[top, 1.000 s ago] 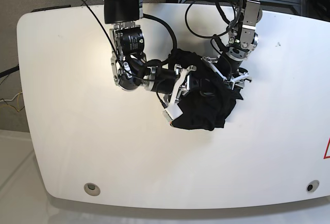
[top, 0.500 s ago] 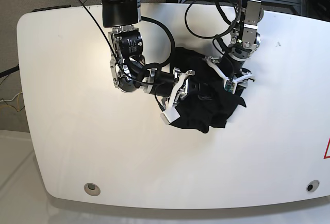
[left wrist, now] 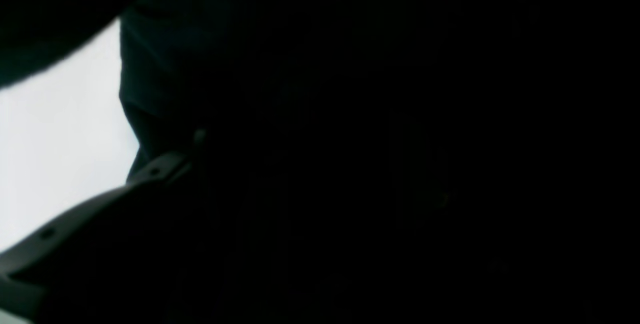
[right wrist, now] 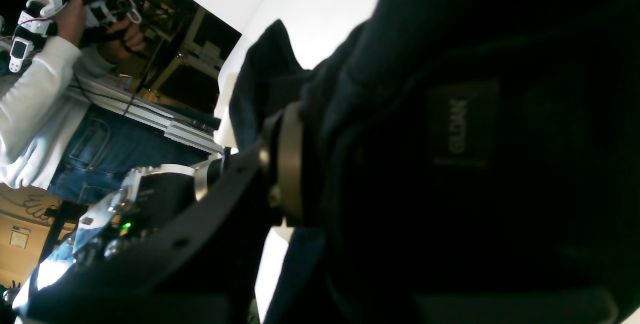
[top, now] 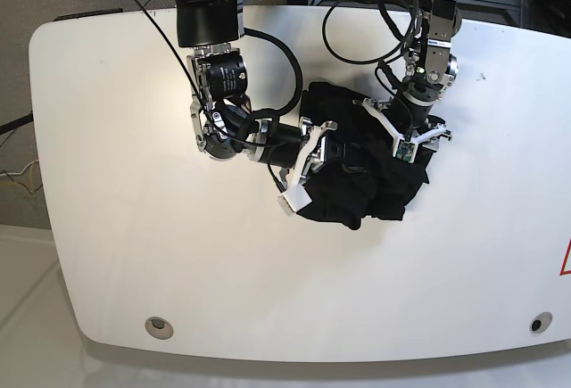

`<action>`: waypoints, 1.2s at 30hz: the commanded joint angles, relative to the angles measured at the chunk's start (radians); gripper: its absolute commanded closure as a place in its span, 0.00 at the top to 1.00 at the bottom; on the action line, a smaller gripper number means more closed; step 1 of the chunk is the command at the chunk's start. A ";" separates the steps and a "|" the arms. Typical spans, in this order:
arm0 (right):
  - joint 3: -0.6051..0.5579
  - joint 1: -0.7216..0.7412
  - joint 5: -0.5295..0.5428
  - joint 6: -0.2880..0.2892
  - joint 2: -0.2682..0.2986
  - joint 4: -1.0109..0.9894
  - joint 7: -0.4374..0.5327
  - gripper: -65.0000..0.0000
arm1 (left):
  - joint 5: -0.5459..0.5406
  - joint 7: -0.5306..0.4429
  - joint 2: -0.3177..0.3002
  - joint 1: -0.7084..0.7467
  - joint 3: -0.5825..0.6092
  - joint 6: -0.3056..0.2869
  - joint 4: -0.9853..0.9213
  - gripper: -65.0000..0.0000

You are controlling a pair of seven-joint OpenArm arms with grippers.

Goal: Fold the T-shirt properly
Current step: 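Open the left gripper and lift it off the shirt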

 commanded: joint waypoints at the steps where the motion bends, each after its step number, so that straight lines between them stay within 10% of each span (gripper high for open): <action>1: -0.001 0.025 0.031 0.010 -0.009 0.013 0.025 0.10 | 0.012 0.014 -0.002 -0.009 -0.003 0.009 0.016 0.63; 36: -0.001 0.016 0.031 0.010 0.026 0.013 0.026 0.10 | 0.012 0.014 0.060 -0.027 -0.073 0.006 0.191 0.77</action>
